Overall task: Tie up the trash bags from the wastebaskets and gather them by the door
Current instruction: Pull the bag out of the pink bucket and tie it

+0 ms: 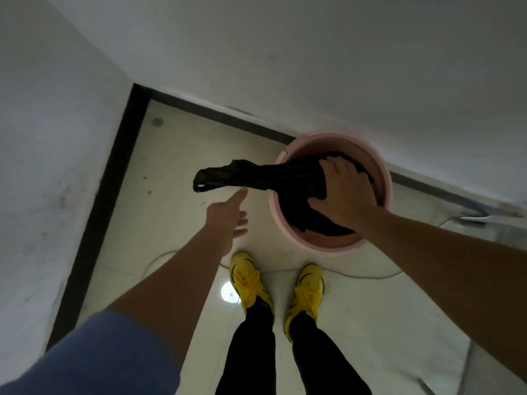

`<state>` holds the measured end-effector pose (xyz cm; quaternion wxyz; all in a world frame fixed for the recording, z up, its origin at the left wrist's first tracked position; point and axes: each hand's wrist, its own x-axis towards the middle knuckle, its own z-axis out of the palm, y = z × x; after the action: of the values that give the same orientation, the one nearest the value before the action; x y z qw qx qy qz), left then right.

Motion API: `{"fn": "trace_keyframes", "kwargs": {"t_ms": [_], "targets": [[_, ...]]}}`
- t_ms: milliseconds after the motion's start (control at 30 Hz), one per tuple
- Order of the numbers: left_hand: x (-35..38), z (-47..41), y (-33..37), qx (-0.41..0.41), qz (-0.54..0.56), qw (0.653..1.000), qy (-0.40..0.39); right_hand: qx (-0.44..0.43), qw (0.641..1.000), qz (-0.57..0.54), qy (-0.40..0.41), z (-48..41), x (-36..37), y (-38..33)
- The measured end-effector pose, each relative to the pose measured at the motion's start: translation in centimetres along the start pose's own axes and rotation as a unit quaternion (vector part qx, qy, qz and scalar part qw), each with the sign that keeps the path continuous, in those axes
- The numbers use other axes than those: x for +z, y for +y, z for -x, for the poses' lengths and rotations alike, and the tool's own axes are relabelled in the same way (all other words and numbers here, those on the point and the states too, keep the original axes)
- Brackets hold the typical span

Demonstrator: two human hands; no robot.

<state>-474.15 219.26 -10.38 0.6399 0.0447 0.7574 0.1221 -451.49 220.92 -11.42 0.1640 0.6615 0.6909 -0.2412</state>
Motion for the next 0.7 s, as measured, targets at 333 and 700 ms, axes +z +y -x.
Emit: {"fn": "trace_keyframes", "kwargs": {"t_ms": [333, 700], "targets": [[3.4, -3.2, 5.3, 0.038, 0.172, 0.976, -0.128, -0.003, 0.996, -0.047, -0.079, -1.7, 4.7, 0.5], [3.2, 10.9, 7.6, 0.195, 0.001, 0.968, -0.156, -0.048, 0.993, -0.106, -0.027, 5.7, -4.8, 2.7]]}}
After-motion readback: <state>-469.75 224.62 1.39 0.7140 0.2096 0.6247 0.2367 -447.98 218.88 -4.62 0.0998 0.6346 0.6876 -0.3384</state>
